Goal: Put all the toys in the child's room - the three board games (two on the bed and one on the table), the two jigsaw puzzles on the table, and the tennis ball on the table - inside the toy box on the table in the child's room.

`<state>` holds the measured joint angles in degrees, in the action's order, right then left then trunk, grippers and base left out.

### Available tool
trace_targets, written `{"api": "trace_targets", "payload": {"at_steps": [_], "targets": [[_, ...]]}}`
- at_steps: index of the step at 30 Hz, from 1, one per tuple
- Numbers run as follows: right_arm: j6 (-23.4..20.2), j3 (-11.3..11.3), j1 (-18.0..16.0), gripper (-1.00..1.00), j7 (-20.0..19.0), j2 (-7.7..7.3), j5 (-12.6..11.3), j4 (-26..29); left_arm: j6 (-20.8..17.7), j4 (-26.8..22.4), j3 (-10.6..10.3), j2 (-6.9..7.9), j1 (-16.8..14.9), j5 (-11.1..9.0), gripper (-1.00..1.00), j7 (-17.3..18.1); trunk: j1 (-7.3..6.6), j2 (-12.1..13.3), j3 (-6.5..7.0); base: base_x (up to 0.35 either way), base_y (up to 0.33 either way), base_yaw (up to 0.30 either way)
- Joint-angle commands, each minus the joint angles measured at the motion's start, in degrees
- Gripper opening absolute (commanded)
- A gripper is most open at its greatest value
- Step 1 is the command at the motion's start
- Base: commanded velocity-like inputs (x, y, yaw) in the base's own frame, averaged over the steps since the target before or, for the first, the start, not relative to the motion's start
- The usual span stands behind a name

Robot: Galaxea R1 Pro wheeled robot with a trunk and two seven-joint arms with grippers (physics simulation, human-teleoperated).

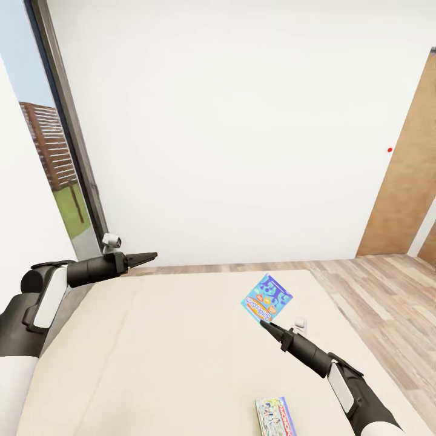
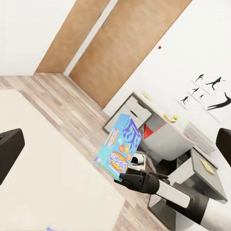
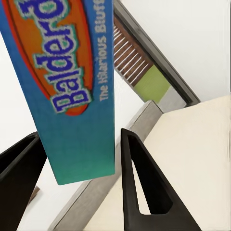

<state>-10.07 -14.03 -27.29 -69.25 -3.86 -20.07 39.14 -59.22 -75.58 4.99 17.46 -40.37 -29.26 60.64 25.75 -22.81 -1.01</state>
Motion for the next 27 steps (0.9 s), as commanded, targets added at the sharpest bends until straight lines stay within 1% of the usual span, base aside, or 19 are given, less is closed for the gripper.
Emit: {"api": "trace_targets", "payload": {"at_steps": [1, 11, 16, 27], "targets": [[-0.6, 0.0, 0.0, -1.00, -0.2, -0.01, -0.4, 0.0, -0.2, 0.0, 0.0, 0.00, -0.1, 0.1, 1.00, 0.2, 0.03, -0.1, -0.11, -0.005, -0.302, 0.000], [-0.6, -0.1, 0.0, -1.00, -0.2, -0.01, -0.4, 0.0, -0.3, 0.0, 0.0, -0.06, -0.1, 0.1, 1.00, 0.2, 0.03, -0.1, -0.11, -0.058, -0.288, 0.000], [-0.7, -0.2, 0.0, -1.00, -0.2, -0.01, -0.4, -0.1, -0.3, 0.0, 0.0, 0.04, -0.1, 0.0, 1.00, 0.2, 0.03, -0.1, -0.11, -0.008, -0.065, 0.000], [-0.7, -0.2, 0.0, -1.00, -0.2, -0.01, -0.4, 0.0, -0.3, 0.0, 0.0, -0.03, 0.1, 0.0, 1.00, 0.2, 0.03, -0.1, -0.11, 0.000, -0.004, 0.000]]}}
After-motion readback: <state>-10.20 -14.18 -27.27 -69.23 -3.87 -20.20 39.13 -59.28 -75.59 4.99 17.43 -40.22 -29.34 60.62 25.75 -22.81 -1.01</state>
